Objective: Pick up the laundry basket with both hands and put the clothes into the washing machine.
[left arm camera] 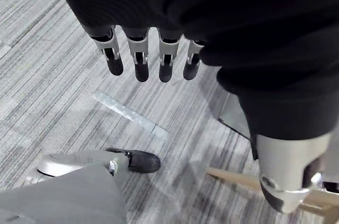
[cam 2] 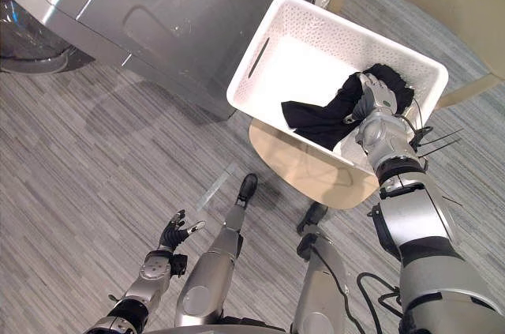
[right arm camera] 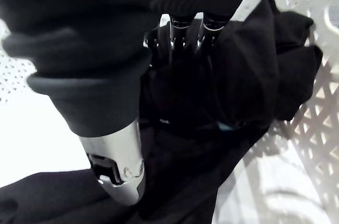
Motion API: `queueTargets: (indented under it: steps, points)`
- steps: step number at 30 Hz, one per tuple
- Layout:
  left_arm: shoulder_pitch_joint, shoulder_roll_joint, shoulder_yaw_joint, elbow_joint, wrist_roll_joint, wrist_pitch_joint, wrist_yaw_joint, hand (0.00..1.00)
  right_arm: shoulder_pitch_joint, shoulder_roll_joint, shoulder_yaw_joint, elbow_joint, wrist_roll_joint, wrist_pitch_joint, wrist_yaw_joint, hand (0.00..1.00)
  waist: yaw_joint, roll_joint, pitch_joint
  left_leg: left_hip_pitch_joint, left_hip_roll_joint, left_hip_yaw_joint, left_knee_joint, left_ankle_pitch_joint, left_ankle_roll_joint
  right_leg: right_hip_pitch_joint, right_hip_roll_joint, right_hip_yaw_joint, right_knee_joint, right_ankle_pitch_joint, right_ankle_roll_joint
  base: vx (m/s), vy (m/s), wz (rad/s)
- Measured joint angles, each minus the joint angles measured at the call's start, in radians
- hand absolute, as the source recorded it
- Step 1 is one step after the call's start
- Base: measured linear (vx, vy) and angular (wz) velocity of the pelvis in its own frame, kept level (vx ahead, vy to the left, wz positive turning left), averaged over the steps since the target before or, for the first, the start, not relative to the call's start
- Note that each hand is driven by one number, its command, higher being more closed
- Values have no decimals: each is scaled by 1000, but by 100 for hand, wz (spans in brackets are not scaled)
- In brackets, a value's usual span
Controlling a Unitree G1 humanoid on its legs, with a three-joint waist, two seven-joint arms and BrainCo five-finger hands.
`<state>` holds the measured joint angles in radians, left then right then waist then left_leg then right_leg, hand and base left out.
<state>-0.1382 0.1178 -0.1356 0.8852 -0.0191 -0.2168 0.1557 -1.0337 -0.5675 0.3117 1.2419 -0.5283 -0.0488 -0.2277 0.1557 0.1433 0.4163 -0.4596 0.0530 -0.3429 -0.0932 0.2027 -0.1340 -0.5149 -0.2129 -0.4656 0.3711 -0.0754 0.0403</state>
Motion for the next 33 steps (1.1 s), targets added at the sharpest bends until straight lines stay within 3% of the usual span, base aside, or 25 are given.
queueTargets:
  steps: [12, 15, 19, 21, 25, 28, 33]
  points:
    - [-20, 0, -21, -10, -7, -6, -31, 0, 22, 15, 113, -129, 208, -38, 147, 100, 23, 0, 0, 13, 5, 15, 0, 0, 0, -7, 4, 37, 10, -7, 1, -21, -76, -4]
    - [-21, 0, -18, -6, -7, -5, -43, 0, 28, 36, 108, -131, 262, -41, 148, 100, 24, 0, 0, 26, 4, 18, 0, 0, 0, 1, 6, 48, 8, -7, 1, 1, -64, -7]
    - [-22, 0, -8, 25, -7, -1, -44, 0, 88, 78, 6, -209, 365, -45, 142, 100, 23, -1, 0, 70, 8, 18, 0, 0, 0, 51, 13, 53, -6, -7, 1, 1, -73, 0]
    - [-20, 0, 2, 33, -6, 4, -44, 0, 112, 108, -63, -256, 438, -55, 138, 100, 19, -3, -2, 87, 13, 18, -1, -1, 0, 74, 20, 51, -16, -7, 1, -25, -63, 0]
    - [-10, -7, 46, 59, 22, 16, -45, 0, 200, 195, -200, -407, 687, -88, 133, 100, 6, -13, -16, 118, 18, 25, -1, -1, -1, 113, 29, 48, -32, -4, 1, -22, -52, 2]
    - [49, -24, 70, 66, 34, 17, -46, 0, 306, 283, -243, -492, 897, -129, 138, 100, -14, -31, -84, 129, 18, 33, -1, -1, -1, 144, 37, 46, -80, 14, 10, 10, -17, 0]
    - [84, -36, 104, 92, 62, 37, -45, 0, 440, 371, -240, -649, 1108, -180, 146, 100, -41, -53, -166, 161, 17, 60, -1, -8, -6, 204, 55, 64, -168, 49, 32, 12, -11, -9]
